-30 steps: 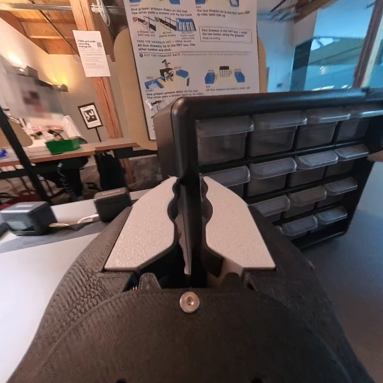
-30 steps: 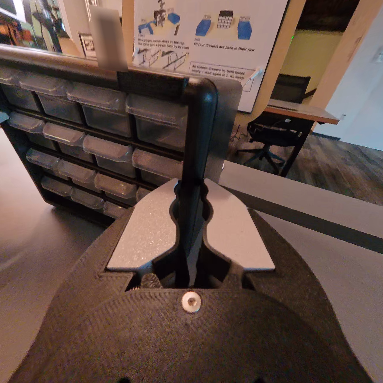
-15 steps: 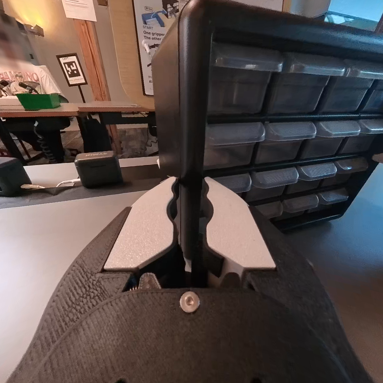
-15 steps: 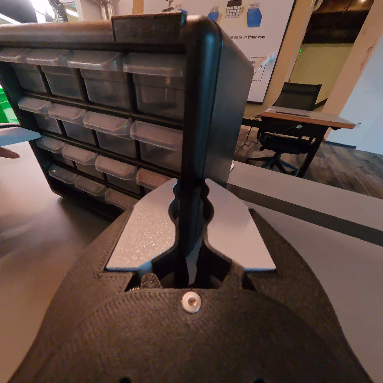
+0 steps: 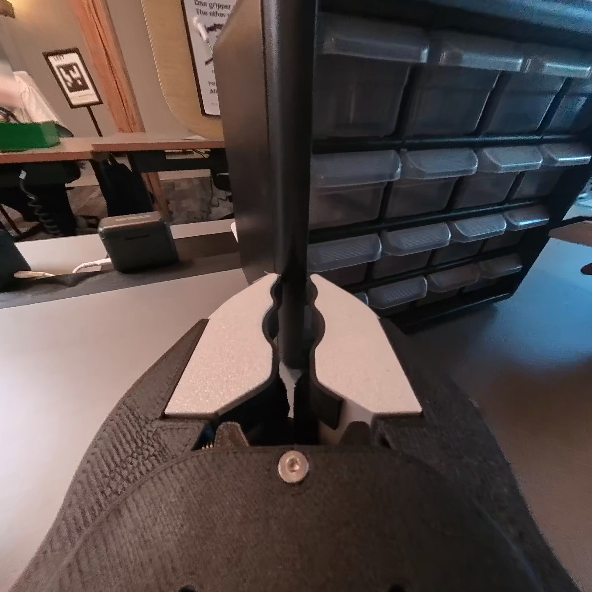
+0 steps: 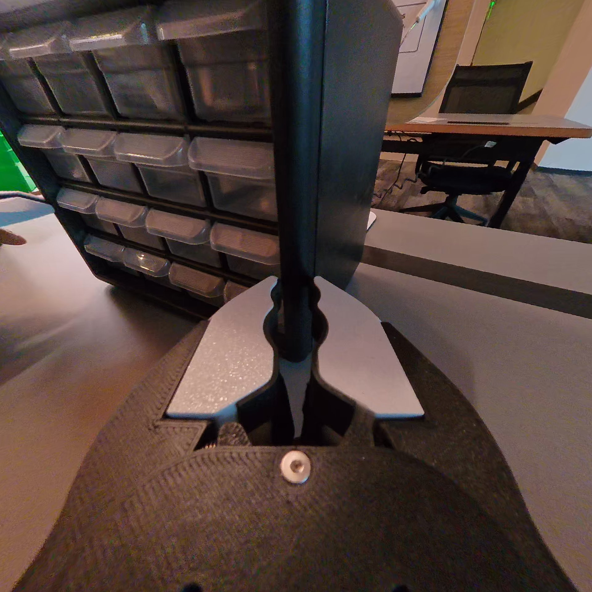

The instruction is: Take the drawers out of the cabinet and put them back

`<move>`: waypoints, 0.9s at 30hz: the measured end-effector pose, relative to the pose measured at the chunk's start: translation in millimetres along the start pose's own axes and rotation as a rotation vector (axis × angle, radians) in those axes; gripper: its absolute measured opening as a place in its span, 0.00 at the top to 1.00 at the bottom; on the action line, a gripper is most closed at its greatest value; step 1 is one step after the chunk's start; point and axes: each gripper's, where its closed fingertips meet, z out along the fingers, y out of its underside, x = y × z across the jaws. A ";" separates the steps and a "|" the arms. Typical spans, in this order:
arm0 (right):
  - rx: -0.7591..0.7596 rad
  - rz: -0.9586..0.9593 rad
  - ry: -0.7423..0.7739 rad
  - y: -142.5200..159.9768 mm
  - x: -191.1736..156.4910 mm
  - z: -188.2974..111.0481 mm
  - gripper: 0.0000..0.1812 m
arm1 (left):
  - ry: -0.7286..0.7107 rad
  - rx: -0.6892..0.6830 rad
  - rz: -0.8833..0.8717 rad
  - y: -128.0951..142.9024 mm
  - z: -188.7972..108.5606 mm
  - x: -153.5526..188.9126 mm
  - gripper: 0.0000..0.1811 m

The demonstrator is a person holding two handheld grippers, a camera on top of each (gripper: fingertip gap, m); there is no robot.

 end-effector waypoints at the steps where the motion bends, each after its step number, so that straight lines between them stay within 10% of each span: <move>1: 0.002 0.004 0.001 -0.1 0.1 0.3 0.91 | -0.006 0.010 0.014 -0.3 0.5 -0.5 0.92; 17: -0.053 0.074 -0.110 -1.5 -10.1 -5.4 0.83 | -0.055 0.011 0.100 -26.7 -13.5 4.9 0.82; 27: -0.092 -0.064 -0.054 -73.6 -22.1 -133.2 0.68 | -0.169 -0.009 0.259 -86.7 -178.4 12.8 0.74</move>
